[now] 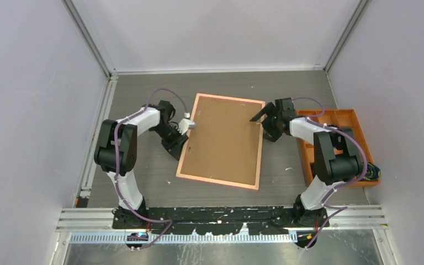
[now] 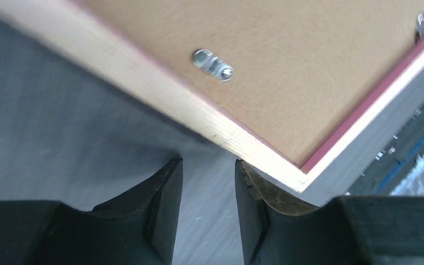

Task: Put the photo into the frame
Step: Adjust the photo frame at the center of the board, then install the photo frame at the center of the board.

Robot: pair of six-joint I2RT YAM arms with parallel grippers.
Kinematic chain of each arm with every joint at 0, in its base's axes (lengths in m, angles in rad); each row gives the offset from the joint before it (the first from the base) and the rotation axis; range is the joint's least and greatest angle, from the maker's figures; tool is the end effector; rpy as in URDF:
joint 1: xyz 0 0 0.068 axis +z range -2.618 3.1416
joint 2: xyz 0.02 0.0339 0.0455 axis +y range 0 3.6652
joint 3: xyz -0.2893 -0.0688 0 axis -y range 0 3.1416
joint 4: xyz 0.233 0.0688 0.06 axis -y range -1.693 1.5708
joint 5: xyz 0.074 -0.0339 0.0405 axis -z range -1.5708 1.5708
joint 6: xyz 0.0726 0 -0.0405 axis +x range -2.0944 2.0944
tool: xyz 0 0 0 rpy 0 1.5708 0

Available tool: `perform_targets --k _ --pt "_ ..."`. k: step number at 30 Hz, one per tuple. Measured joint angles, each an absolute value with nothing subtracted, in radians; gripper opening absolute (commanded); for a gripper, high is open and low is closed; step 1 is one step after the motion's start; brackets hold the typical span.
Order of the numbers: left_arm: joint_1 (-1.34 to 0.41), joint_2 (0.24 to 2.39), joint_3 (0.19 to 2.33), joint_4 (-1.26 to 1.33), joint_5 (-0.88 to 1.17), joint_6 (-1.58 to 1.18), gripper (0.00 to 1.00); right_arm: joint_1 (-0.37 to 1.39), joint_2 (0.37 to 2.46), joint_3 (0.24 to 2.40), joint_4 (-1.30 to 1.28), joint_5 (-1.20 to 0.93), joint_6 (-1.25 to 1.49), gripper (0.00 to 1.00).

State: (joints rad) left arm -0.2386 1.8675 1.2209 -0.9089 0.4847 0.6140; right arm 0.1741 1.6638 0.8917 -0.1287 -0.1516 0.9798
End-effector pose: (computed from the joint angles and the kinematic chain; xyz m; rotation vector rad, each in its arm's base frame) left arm 0.3115 -0.1106 0.1594 1.2260 2.6860 -0.7129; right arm 0.3390 0.0708 0.1677 0.9498 2.4030 0.6549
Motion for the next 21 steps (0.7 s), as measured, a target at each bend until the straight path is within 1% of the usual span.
perform_targets --k 5,8,11,15,18,21 --pt "-0.331 1.826 1.13 -0.962 0.573 0.639 0.43 0.167 1.736 1.007 -0.175 -0.162 0.942 0.99" --pt "-0.356 1.826 1.115 -0.997 0.623 0.635 0.43 0.161 1.732 1.05 -0.208 -0.154 0.921 0.95" --pt "-0.302 1.826 1.126 -1.006 0.657 0.604 0.43 0.16 1.689 1.053 -0.226 -0.142 0.913 0.89" --pt "-0.156 1.835 1.191 -0.988 0.698 0.493 0.37 0.178 1.581 1.028 -0.224 -0.136 0.919 0.82" --pt "-0.096 1.875 1.245 -0.944 0.721 0.394 0.35 0.256 1.522 1.015 -0.203 -0.12 0.932 0.76" --pt "-0.104 1.937 1.255 -0.905 0.76 0.317 0.33 0.392 1.529 1.014 -0.158 -0.118 0.957 0.71"
